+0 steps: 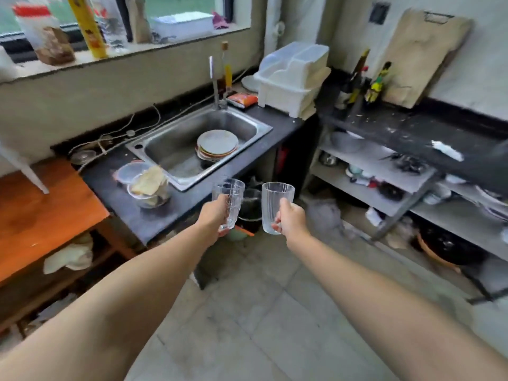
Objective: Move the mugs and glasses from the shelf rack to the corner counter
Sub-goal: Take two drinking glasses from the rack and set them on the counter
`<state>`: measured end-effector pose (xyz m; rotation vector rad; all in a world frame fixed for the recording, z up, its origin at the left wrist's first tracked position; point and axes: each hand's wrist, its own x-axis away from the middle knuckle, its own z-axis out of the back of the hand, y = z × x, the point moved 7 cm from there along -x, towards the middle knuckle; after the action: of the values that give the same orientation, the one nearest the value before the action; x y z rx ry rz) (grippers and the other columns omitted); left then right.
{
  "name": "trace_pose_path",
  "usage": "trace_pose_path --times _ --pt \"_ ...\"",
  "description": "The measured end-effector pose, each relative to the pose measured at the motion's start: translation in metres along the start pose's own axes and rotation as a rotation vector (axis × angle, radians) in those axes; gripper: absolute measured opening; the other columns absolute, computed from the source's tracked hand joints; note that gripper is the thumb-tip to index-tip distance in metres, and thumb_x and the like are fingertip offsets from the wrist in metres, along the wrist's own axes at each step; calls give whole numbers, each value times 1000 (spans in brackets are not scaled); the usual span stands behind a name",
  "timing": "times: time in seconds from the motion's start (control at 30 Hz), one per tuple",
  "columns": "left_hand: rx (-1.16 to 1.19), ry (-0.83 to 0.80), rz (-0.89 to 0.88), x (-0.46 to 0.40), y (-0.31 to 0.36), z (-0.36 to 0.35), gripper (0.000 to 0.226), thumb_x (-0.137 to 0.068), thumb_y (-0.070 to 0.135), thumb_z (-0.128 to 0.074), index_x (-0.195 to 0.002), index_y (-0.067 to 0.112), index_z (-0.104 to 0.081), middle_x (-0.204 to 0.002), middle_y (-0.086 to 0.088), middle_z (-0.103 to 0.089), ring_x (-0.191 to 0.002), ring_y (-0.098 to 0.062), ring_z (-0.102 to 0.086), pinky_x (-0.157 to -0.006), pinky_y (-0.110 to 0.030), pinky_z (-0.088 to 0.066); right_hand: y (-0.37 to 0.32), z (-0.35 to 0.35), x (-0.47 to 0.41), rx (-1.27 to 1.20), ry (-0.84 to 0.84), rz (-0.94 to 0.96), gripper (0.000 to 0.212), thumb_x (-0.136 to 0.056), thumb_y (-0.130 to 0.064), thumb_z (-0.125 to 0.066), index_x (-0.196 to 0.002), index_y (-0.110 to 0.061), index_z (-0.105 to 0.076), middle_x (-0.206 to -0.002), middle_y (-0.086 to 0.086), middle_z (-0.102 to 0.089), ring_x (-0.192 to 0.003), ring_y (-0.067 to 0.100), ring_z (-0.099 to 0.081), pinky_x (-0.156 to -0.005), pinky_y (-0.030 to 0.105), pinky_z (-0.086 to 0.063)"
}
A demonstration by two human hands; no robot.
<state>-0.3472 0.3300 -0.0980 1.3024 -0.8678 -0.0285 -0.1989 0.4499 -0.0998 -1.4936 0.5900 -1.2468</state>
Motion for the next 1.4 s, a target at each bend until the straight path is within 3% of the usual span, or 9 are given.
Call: trace_pose_path --times 0.2,0.3,0.47,0.67,0.87,1.07,1.27,1.4 --pt "-107 -175 72 4 -26 -145 23 -94 29 -46 -80 12 -55 -73 -4 -53 -64 -19 -53 -63 -29 -46 19 139 -40 -31 204 -60 37 -97 -20 -37 -62 -10 -42 -56 4 -40 -49 16 -40 -49 25 -40" --pt "-188 -258 74 8 -34 -204 27 -91 28 -46 -68 16 -49 -62 0 -44 -58 -16 -46 -69 -32 -45 29 194 -52 -74 276 -92 32 -95 -19 -37 -63 -12 -38 -57 5 -37 -49 16 -36 -42 18 -36" --pt "-349 -387 88 11 -47 -296 31 -89 28 -45 -59 18 -40 -58 2 -35 -54 -14 -34 -64 -26 -40 43 274 -68 -117 415 -163 28 -93 -21 -38 -66 -11 -40 -57 5 -39 -51 19 -41 -36 12 -33" --pt "-484 -572 89 -6 -39 -428 30 -87 30 -48 -61 17 -42 -59 1 -35 -54 -15 -33 -70 -31 -41 41 365 -115 -215 608 -185 39 -97 -26 -40 -62 -11 -38 -57 4 -40 -48 17 -41 -53 26 -41" --pt "-651 -727 -4 -28 -13 -538 35 -88 37 -49 -61 17 -39 -59 0 -34 -57 -17 -31 -76 -35 -35 24 439 -154 -223 755 -205 42 -98 -28 -40 -60 -10 -41 -55 4 -45 -50 17 -46 -61 31 -48" --pt "-790 -856 -90 -22 -10 -668 38 -95 39 -42 -65 16 -45 -63 -3 -42 -58 -18 -37 -71 -31 -37 16 531 -179 -266 918 -227 38 -97 -25 -41 -61 -13 -42 -57 3 -43 -52 15 -46 -58 33 -45" --pt "-794 -957 -44 11 -41 -784 36 -93 37 -45 -63 16 -45 -64 -2 -42 -61 -19 -40 -78 -34 -42 7 641 -210 -238 994 -192 39 -97 -23 -40 -59 -11 -40 -56 3 -41 -52 16 -45 -70 39 -48" --pt "-773 -966 10 31 -55 -872 34 -92 35 -45 -64 16 -44 -65 -1 -41 -62 -18 -39 -75 -34 -44 -1 728 -242 -254 984 -212 36 -96 -21 -38 -61 -10 -37 -57 3 -38 -53 15 -45 -72 36 -48"
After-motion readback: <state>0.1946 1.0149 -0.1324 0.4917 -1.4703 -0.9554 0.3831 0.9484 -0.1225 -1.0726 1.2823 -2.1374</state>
